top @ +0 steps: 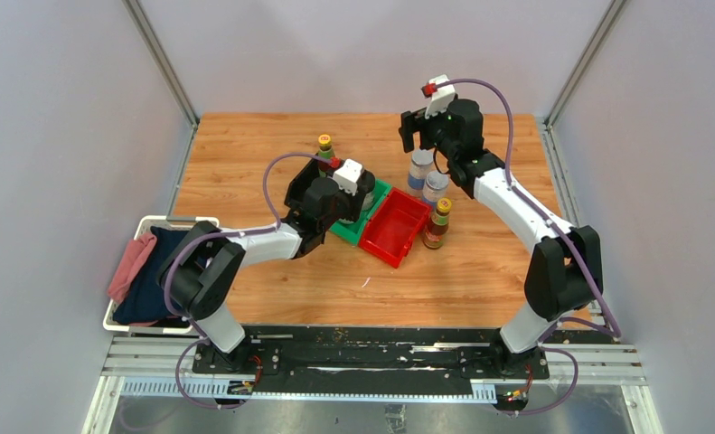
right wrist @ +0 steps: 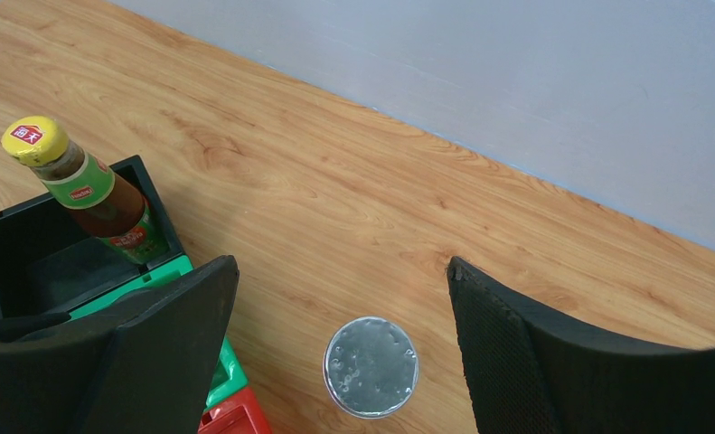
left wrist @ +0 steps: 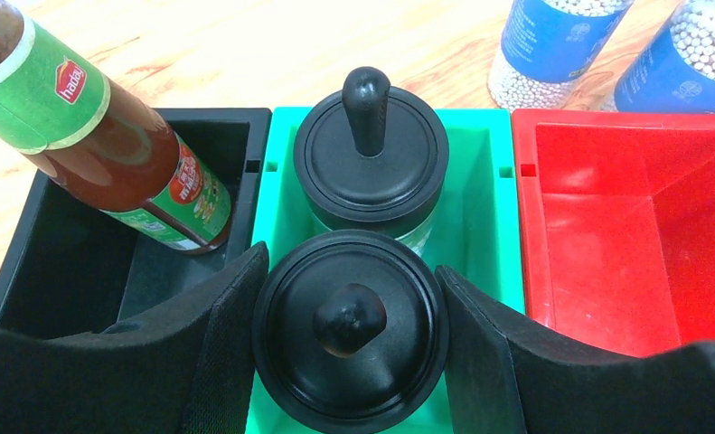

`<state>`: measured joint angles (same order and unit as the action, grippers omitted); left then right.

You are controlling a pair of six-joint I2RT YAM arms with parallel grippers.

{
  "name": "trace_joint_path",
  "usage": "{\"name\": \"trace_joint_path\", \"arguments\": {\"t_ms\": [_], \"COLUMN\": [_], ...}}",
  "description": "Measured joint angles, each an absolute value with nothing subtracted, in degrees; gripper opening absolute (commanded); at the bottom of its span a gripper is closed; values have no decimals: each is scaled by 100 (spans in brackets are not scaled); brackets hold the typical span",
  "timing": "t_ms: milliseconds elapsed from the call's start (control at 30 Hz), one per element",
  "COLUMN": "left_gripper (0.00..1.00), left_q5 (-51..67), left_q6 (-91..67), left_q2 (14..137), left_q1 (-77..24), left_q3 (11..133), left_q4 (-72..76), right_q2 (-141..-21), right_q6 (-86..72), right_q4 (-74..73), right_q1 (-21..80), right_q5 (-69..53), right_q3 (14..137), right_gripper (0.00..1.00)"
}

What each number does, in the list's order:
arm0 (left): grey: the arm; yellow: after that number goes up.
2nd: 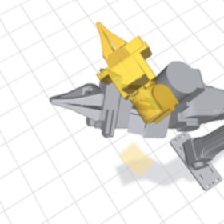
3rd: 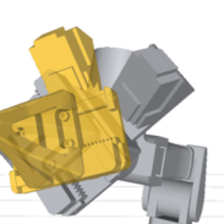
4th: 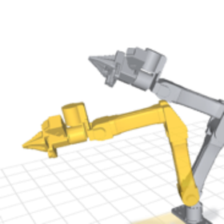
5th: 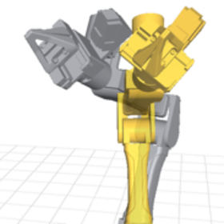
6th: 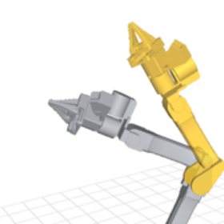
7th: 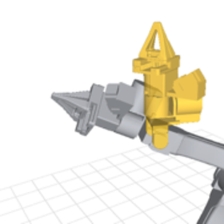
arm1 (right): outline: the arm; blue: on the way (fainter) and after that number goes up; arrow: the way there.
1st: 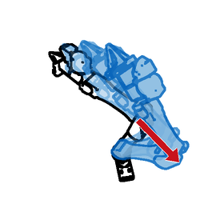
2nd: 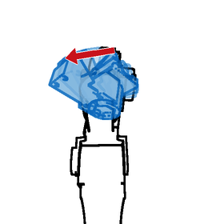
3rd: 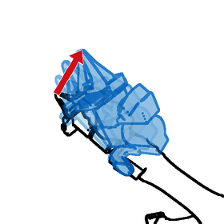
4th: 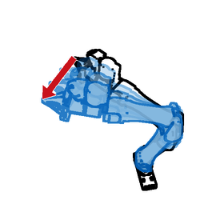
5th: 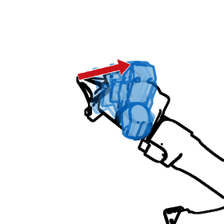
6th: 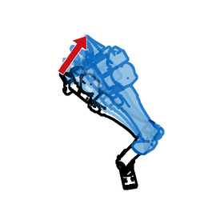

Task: Organize the condiment bottles
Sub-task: Place the bottle in the storage box.

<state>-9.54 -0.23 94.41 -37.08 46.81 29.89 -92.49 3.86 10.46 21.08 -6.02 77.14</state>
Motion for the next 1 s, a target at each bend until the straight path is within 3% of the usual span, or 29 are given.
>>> {"name": "trace_joint_path", "arguments": {"t_ms": [833,1000], "left_gripper": [1,31], "left_q5": [-801,-792], "left_q6": [-193,-220], "left_q2": [9644,9651], "left_q1": [-3590,-3575], "left_q3": [4681,4681], "left_q4": [3085,3103], "right_q2": [-9371,-9376], "right_q6": [386,386], "right_q4": [1035,1031], "right_q1": [2106,2106], "right_q5": [-602,-602], "right_q3": [7717,7719], "right_gripper": [89,89]}}
